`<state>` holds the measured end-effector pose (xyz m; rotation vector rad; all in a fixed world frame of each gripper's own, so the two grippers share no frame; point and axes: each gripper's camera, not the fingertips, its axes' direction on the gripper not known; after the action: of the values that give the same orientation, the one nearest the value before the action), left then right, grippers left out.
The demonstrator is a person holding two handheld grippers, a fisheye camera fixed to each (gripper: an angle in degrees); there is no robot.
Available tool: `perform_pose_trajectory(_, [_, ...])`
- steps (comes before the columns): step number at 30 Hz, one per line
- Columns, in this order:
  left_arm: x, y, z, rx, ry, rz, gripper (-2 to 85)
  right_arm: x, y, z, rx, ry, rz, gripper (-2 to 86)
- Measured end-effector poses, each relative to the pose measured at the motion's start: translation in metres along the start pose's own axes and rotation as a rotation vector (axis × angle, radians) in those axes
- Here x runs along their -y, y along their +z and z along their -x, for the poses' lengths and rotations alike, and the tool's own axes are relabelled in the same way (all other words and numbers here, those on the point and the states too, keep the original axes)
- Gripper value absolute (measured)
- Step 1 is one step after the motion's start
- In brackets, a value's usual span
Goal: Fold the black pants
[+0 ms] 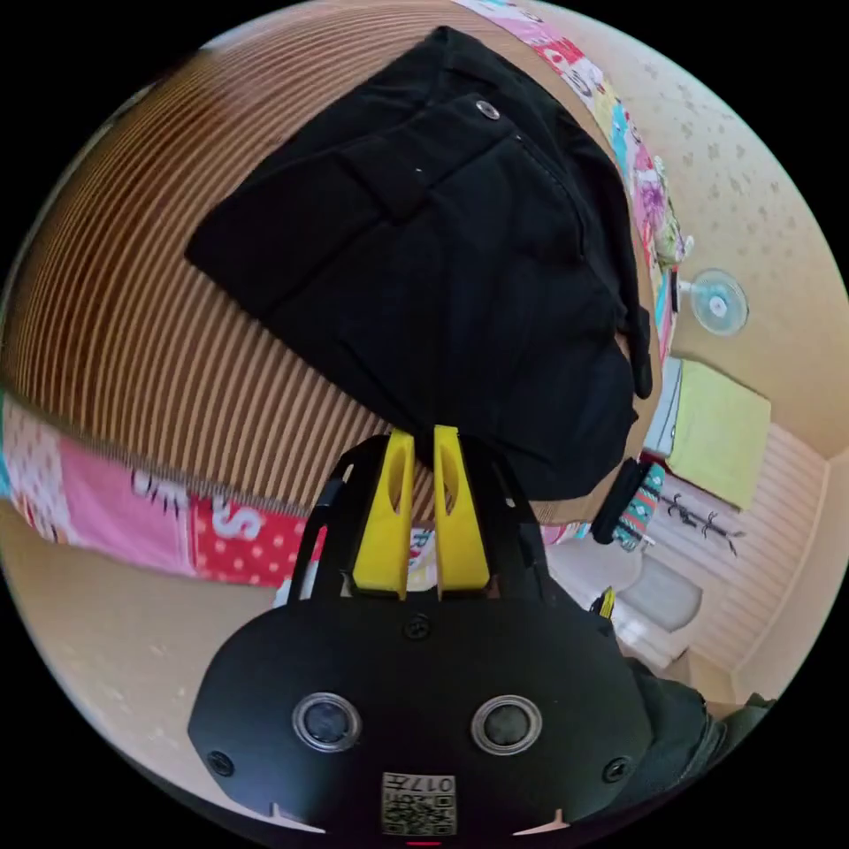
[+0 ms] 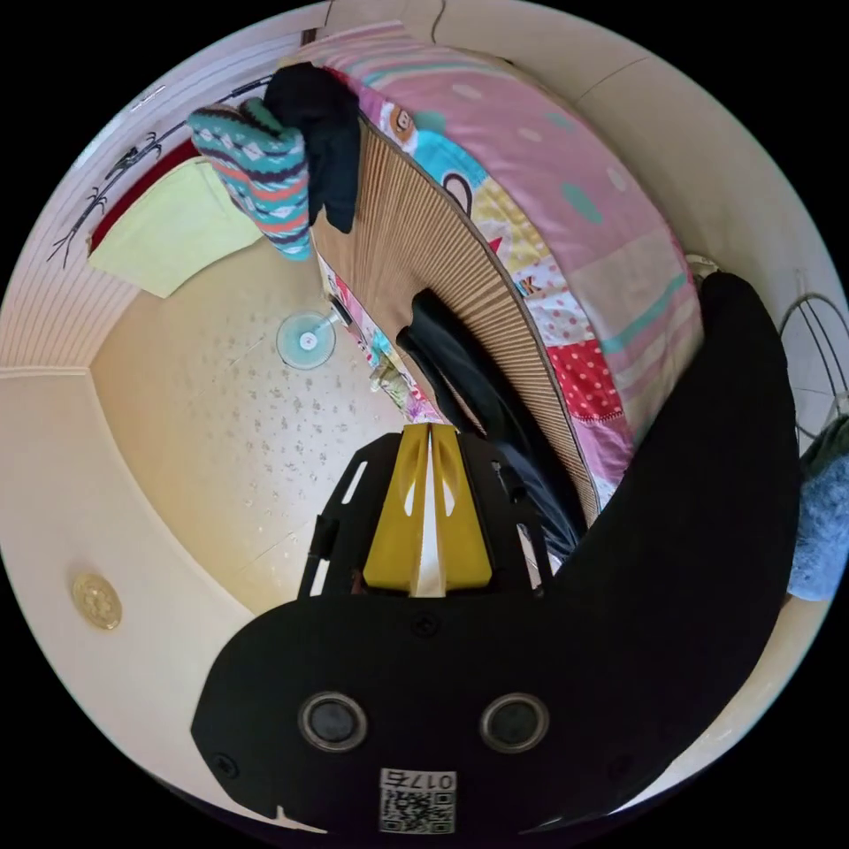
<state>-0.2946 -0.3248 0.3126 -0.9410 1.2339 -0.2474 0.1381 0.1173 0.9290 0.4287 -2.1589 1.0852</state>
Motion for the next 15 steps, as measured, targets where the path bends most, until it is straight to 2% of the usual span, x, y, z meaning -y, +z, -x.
perform_pose_trajectory(3, [-0.097, -0.016, 0.050, -0.078, -0.300, -0.179, 4.4, 0.018, 0.034, 0.015, -0.123, -0.008, 0.084, 1.4])
perform_pose_trajectory(5, [-0.166, -0.013, 0.070, -0.193, -0.546, -0.295, 4.5, 0.033, 0.059, 0.032, -0.274, -0.033, 0.122, 2.5])
perform_pose_trajectory(7, [-0.195, -0.009, 0.066, -0.207, -0.589, -0.312, 4.5, 0.046, 0.075, 0.046, -0.399, -0.066, 0.135, 4.8])
perform_pose_trajectory(8, [-0.204, -0.010, 0.057, -0.185, -0.579, -0.308, 4.5, 0.055, 0.084, 0.057, -0.500, -0.092, 0.133, 9.8])
perform_pose_trajectory(11, [-0.214, -0.023, 0.030, -0.137, -0.540, -0.285, 4.5, 0.074, 0.105, 0.089, -0.759, -0.185, 0.102, 17.8])
perform_pose_trajectory(15, [-0.220, -0.047, -0.004, -0.115, -0.485, -0.267, 4.3, 0.102, 0.139, 0.116, -0.893, -0.345, 0.155, 17.6])
